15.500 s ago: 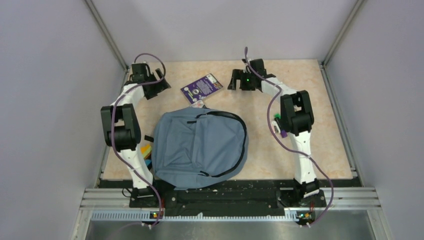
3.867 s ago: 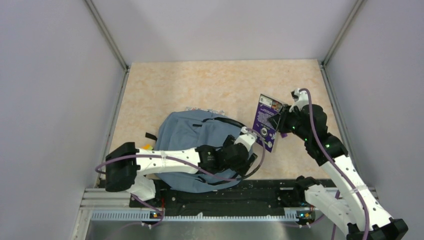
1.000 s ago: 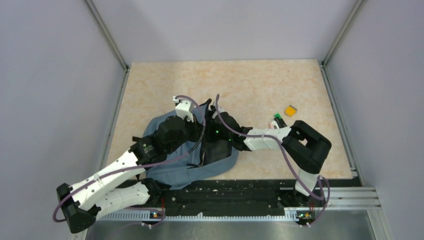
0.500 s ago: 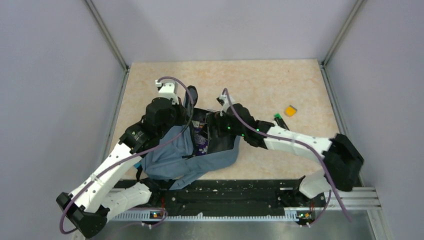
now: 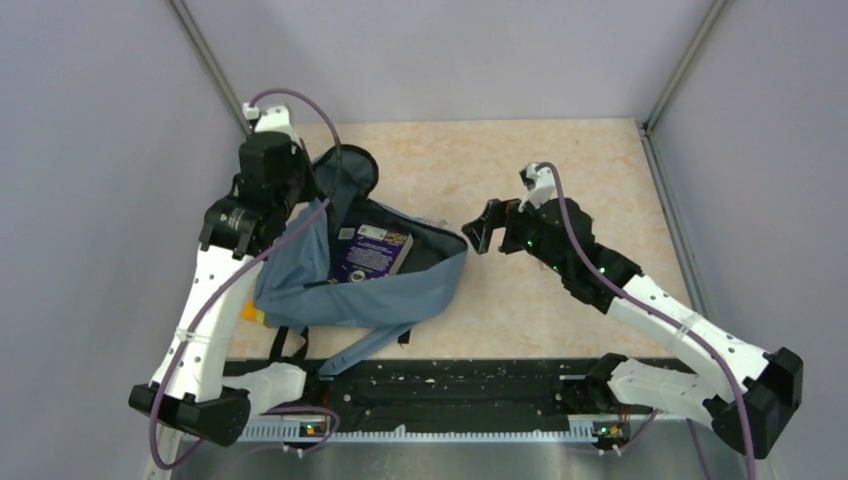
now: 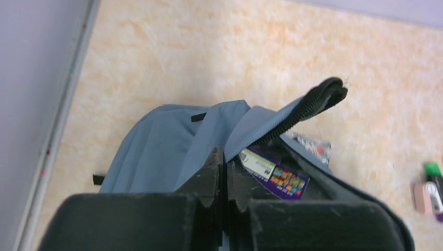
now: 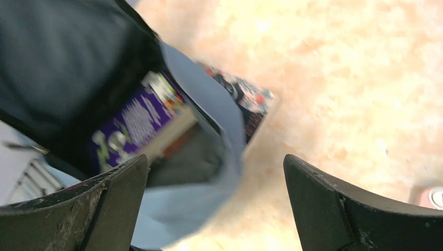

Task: Pack the student bag
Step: Place the book in the student bag, then pick up the book from the center of the board.

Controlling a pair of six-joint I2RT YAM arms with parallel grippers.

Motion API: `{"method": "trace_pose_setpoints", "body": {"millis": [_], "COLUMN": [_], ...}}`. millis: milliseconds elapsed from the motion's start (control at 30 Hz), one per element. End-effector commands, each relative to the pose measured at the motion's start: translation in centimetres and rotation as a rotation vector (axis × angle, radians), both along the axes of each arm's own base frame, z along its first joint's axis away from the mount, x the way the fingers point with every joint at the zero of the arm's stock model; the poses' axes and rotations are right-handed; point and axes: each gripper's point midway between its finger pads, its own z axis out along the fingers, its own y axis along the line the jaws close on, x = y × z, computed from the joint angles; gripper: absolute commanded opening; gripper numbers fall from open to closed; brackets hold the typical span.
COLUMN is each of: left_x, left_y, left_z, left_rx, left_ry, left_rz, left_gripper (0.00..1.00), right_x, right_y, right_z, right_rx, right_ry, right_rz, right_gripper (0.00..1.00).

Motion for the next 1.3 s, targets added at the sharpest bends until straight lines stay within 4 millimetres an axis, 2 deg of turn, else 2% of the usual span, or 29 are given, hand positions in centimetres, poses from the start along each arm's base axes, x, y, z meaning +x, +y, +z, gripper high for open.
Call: {"method": "trace_pose_setpoints", "body": {"millis": [0, 133, 200, 267, 433, 633, 767, 900, 1100, 1267], "left_x": [2.3, 2.9, 2.9, 2.9, 2.4, 2.1, 1.4, 0.7, -0.1, -0.7], "left_y": [2.9, 2.3, 2.1, 2.3, 4.2, 7.0, 8.6, 8.9, 8.8, 8.9], "left_z": [12.8, 13.1, 13.0, 12.9, 12.7, 8.0, 5.8, 3.9, 1.2, 0.9], "left_rx": [-0.024, -0.033, -0.042, -0.039, 0.023, 0.146, 0.179, 0.154, 0.116, 0.121], "left_ry": [-0.366, -0.361, -0.360, -0.359, -0.359, -0.256, -0.230, -0.231, -0.241, -0.247], "left_rz": [0.110, 0.082, 0.072, 0.082, 0.161, 0.292, 0.363, 0.389, 0.384, 0.380], "left_gripper": [0.00, 0.00, 0.00, 0.00, 0.00, 0.00, 0.00, 0.00, 0.00, 0.00], "right_x": [-0.3, -1.6, -1.9, -1.3, 3.2, 9.2, 12.7, 15.3, 16.1, 15.2], "right_y": [0.1, 2.8, 3.5, 3.6, 4.1, 5.6, 5.9, 6.2, 8.4, 9.1], "right_z": [-5.5, -6.1, -6.1, -6.3, -8.7, -11.2, -14.2, -17.2, -20.6, -20.7], "right_rx": [-0.079, 0.033, 0.080, 0.102, -0.042, -0.120, -0.193, -0.250, -0.266, -0.231], "right_ry": [0.117, 0.139, 0.134, 0.114, 0.112, 0.132, 0.184, 0.231, 0.328, 0.331], "right_rz": [0.025, 0.153, 0.185, 0.164, 0.071, 0.120, 0.190, 0.250, 0.381, 0.442], "right_gripper": [0.99, 0.98, 0.98, 0.99, 0.99, 0.99, 0.97, 0.94, 0.76, 0.65]}}
